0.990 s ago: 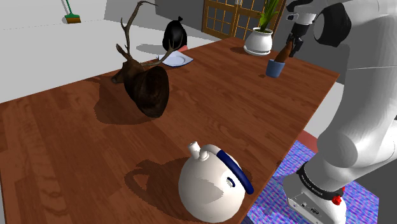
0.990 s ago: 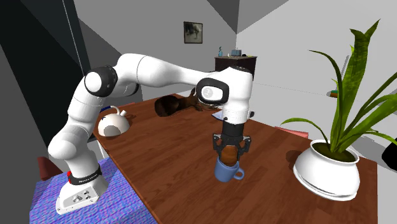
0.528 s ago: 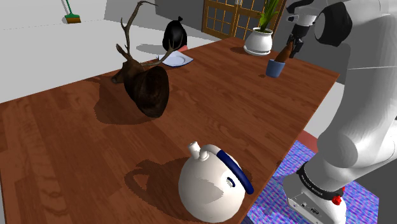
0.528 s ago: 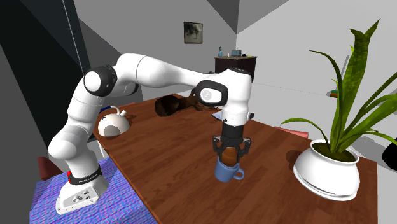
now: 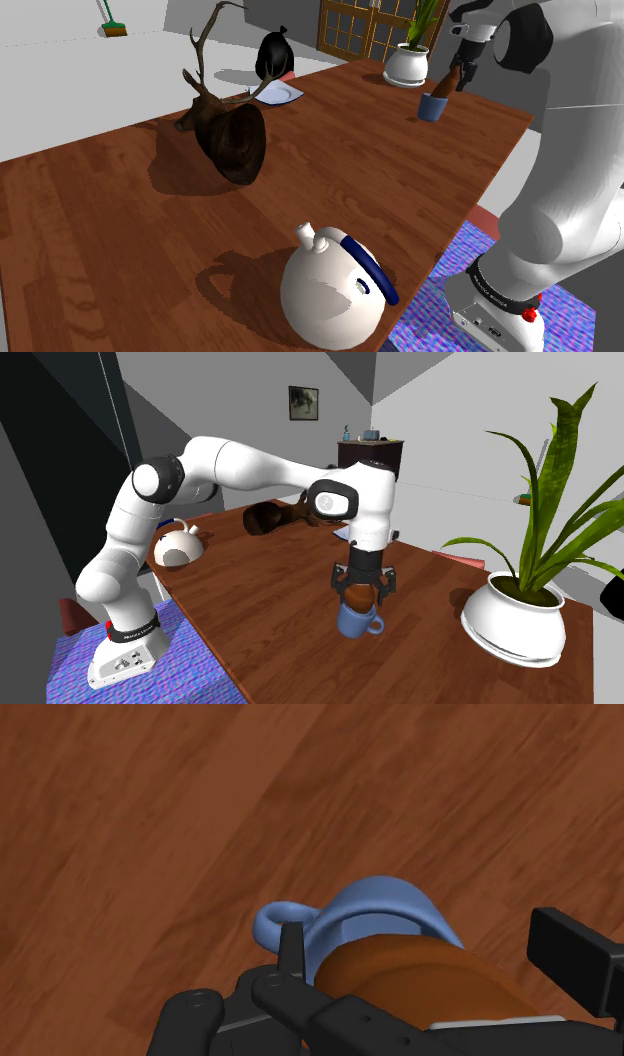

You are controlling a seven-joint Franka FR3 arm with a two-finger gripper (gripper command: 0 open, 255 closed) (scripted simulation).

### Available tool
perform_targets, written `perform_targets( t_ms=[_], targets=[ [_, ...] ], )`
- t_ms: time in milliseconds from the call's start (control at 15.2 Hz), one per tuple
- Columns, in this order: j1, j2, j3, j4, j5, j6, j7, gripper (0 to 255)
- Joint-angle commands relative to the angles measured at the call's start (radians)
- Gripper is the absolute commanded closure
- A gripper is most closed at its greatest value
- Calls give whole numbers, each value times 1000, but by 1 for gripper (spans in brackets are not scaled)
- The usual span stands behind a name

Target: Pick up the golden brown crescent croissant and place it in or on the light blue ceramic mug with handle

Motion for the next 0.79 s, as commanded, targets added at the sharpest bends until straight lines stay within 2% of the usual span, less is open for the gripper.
perform_targets(
  t_ms=[0, 198, 726],
  targets=[
    [-2, 16, 7, 24, 0, -43, 3, 0],
    [-23, 25, 6, 135, 1, -143, 11, 0],
    [-23, 25, 6, 135, 1, -143, 11, 0]
  ],
)
